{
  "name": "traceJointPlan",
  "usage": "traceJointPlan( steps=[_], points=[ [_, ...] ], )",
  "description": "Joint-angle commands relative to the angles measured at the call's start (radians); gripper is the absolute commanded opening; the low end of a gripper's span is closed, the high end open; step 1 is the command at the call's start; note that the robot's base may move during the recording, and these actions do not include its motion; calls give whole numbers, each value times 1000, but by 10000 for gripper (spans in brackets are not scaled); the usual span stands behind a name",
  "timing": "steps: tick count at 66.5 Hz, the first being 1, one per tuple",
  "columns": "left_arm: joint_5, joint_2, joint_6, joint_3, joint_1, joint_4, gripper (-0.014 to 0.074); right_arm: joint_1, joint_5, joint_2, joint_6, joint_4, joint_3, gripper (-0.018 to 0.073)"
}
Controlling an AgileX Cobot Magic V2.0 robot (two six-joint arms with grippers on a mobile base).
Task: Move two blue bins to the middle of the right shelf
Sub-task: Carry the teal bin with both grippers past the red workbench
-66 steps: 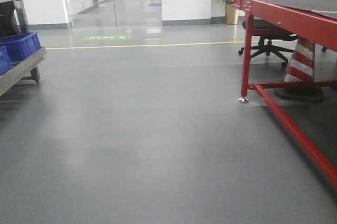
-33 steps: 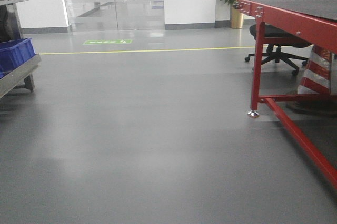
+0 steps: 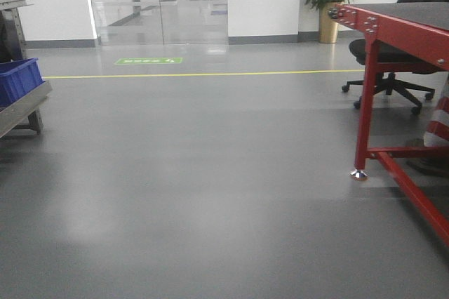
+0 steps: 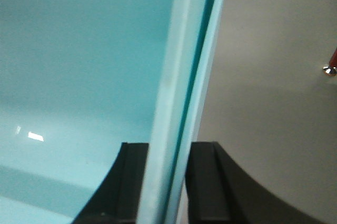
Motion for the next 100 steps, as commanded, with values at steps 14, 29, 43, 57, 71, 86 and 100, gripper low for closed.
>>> traceJointPlan(
  steps=[14,29,43,57,71,86,100],
  points=[
    [-73,-26,18,-23,-5,-53,-111,-7,-78,-11,-2,-23,-13,-154],
    [-73,-26,18,-23,-5,-53,-111,-7,-78,-11,-2,-23,-13,-154],
    [-73,-26,18,-23,-5,-53,-111,-7,-78,-11,-2,-23,-13,-154],
    [-73,-26,18,-23,-5,-50,-111,-7,-78,-11,-2,-23,-13,-154],
    [-73,-26,18,-23,-5,-46,-111,-7,-78,-11,-2,-21,-13,-154],
    [-73,-26,18,-23,-5,-46,-111,-7,-78,-11,-2,-21,-13,-154],
    [-89,-26,18,-23,-5,-44,-111,-7,-78,-9,-2,-21,-13,-154]
  ],
)
